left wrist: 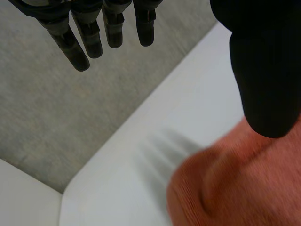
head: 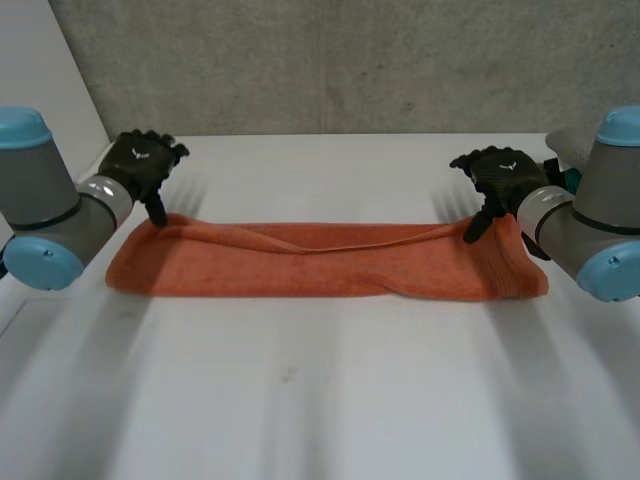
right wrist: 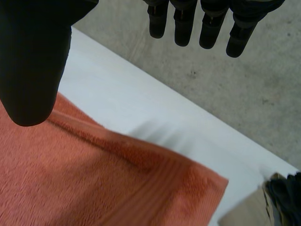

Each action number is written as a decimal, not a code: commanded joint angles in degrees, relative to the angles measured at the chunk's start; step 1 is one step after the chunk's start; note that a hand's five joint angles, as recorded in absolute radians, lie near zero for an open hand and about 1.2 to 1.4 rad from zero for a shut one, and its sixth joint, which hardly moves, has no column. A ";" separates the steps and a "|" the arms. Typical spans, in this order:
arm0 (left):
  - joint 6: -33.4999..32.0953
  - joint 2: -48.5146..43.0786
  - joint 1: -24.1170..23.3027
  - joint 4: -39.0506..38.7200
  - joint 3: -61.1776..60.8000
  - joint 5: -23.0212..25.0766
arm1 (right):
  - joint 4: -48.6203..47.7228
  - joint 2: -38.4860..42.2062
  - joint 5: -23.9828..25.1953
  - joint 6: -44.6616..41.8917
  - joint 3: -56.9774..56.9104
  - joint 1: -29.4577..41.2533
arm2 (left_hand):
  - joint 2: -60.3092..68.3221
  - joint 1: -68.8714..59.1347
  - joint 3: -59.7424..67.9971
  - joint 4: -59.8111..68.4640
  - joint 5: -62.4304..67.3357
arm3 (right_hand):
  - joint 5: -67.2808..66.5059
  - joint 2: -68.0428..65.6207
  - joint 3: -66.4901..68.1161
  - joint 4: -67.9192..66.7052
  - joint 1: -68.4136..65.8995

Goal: Fold the laundry.

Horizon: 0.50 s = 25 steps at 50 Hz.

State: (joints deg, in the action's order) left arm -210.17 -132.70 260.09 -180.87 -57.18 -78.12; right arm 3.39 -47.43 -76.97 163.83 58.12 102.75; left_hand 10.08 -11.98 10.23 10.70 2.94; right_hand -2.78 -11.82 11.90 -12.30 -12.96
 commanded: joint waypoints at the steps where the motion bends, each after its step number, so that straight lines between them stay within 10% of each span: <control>1: 5.12 1.48 -0.99 0.52 1.63 0.77 | -1.54 0.23 1.83 0.61 -0.29 0.17 | -0.08 1.98 -0.23 -0.70 -2.94 | 2.78 1.82 -1.90 2.30 2.96; 25: -9.11 -22.95 -9.34 15.46 31.24 2.09 | -2.16 20.09 -3.09 -15.65 -21.81 10.90 | -0.08 1.98 -0.23 -0.70 -2.94 | 2.78 1.82 -1.90 2.30 2.96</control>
State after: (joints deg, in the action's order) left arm -214.55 -151.56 251.94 -164.99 -30.63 -74.56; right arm 1.79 -31.51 -78.96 149.76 41.12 112.63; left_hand 10.08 -11.98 10.23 10.70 2.92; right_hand -2.78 -11.82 11.90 -12.30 -12.96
